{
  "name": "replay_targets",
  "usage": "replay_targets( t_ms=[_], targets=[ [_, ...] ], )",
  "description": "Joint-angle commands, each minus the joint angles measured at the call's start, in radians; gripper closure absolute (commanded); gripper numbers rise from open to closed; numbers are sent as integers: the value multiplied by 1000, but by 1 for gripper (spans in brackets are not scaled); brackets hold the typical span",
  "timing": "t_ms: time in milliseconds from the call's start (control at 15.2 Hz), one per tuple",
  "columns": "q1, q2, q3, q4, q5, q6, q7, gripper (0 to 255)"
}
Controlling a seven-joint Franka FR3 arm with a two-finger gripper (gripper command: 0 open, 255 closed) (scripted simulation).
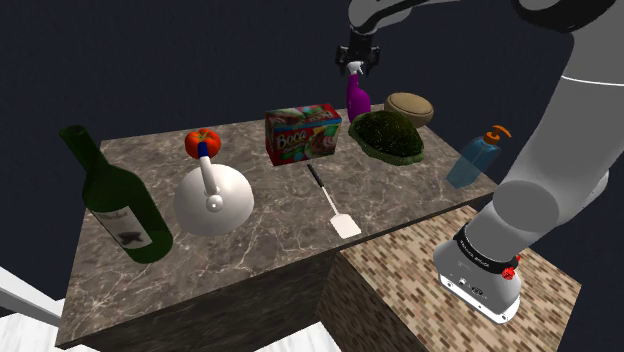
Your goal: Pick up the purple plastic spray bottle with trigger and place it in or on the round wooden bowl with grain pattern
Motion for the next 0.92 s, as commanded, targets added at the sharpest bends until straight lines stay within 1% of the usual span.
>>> replay_targets(
  t_ms=[0,198,264,726,858],
  targets=[
    [-5,72,-16,81,-12,-6,29,0],
    [-14,179,-39,212,-21,-25,66,0],
    [-15,187,-41,222,-22,-27,68,0],
    [-26,243,-44,209,-23,44,69,0],
    [-26,243,-44,209,-23,44,69,0]
  ],
)
